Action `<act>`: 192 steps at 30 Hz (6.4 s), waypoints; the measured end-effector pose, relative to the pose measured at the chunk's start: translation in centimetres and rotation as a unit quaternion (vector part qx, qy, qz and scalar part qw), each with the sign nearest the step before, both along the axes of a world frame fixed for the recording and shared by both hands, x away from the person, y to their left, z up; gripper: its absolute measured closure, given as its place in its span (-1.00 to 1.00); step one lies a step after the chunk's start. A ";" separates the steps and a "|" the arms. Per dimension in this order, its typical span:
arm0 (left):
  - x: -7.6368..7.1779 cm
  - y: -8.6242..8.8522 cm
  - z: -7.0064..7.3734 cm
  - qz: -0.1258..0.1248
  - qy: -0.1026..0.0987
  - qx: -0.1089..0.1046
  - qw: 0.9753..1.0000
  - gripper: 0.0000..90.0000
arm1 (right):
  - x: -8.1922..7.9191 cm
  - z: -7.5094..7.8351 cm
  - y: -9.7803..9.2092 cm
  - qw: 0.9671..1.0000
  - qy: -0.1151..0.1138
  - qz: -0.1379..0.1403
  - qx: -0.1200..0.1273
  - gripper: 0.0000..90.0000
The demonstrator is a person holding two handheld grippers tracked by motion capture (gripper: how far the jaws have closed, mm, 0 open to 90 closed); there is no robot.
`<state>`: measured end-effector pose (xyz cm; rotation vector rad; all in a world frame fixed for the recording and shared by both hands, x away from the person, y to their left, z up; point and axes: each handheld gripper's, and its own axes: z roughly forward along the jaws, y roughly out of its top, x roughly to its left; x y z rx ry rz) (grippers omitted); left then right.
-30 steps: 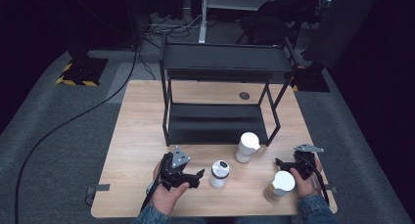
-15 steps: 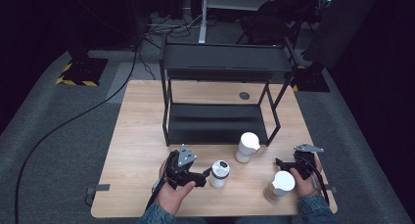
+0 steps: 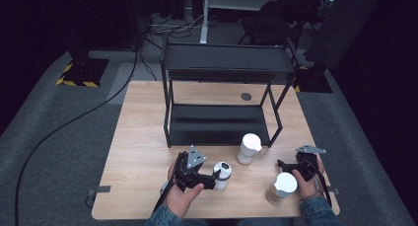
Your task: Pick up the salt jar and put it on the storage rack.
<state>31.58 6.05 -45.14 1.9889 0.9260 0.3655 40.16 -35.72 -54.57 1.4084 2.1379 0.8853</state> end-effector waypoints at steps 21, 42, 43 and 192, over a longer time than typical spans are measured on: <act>0.1 -2.3 -0.8 -0.011 0.005 -0.008 1.000 -0.81 | 0.0 0.0 0.0 1.000 0.000 0.001 0.000 -1.00; -0.1 -3.7 -3.1 -0.014 0.013 -0.009 1.000 -0.80 | 0.0 0.0 0.0 1.000 0.000 0.002 0.000 -1.00; 0.0 -3.7 -3.2 -0.014 0.014 -0.008 1.000 -0.80 | 0.0 0.0 0.0 1.000 0.000 0.002 0.000 -1.00; 7.6 0.5 3.0 0.024 -0.023 -0.003 0.999 -0.34 | 0.0 0.0 0.0 1.000 0.000 0.000 0.000 -1.00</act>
